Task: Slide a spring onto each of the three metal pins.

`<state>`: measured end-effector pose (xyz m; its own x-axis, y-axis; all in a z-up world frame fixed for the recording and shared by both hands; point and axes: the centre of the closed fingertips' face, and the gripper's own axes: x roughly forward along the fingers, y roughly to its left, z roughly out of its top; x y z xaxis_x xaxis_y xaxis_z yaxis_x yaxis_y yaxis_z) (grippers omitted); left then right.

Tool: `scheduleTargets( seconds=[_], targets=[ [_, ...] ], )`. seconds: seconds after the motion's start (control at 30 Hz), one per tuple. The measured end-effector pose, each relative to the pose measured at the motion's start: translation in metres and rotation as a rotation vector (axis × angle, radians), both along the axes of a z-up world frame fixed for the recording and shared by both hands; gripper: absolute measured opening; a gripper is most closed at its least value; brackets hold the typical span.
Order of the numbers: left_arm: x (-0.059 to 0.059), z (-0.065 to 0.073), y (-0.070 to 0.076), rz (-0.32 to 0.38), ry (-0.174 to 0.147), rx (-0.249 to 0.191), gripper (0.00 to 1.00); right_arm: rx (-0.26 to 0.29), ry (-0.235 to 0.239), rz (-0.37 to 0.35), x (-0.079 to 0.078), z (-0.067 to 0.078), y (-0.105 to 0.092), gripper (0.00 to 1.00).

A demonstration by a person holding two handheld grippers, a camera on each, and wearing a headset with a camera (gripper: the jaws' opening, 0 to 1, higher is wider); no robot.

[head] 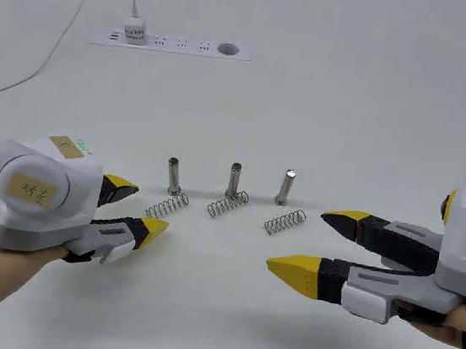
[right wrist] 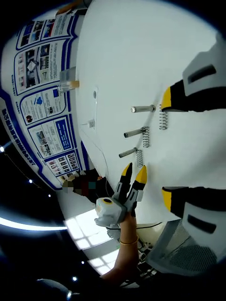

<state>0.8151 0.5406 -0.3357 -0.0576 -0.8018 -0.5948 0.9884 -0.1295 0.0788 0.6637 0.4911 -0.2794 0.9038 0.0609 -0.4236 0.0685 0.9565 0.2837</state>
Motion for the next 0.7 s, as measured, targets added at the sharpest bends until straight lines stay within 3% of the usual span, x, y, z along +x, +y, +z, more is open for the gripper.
scheduleTargets(
  seconds=[0.23, 0.53, 0.7],
  targets=[
    [-0.0028, -0.0056, -0.0017, -0.039, 0.004, -0.002, 0.25, -0.026, -0.012, 0.003, -0.0002, 0.0013, 0.0015, 0.72],
    [-0.0006, -0.0098, -0.0036, -0.058, -0.014, 0.009, 0.13, -0.049, -0.004, 0.0, -0.001, 0.0013, 0.0011, 0.75],
    [-0.0015, -0.0092, -0.0031, -0.065, -0.02, 0.014, 0.11, -0.052, -0.003, -0.011, -0.0018, 0.0022, -0.0008, 0.76]
  ],
)
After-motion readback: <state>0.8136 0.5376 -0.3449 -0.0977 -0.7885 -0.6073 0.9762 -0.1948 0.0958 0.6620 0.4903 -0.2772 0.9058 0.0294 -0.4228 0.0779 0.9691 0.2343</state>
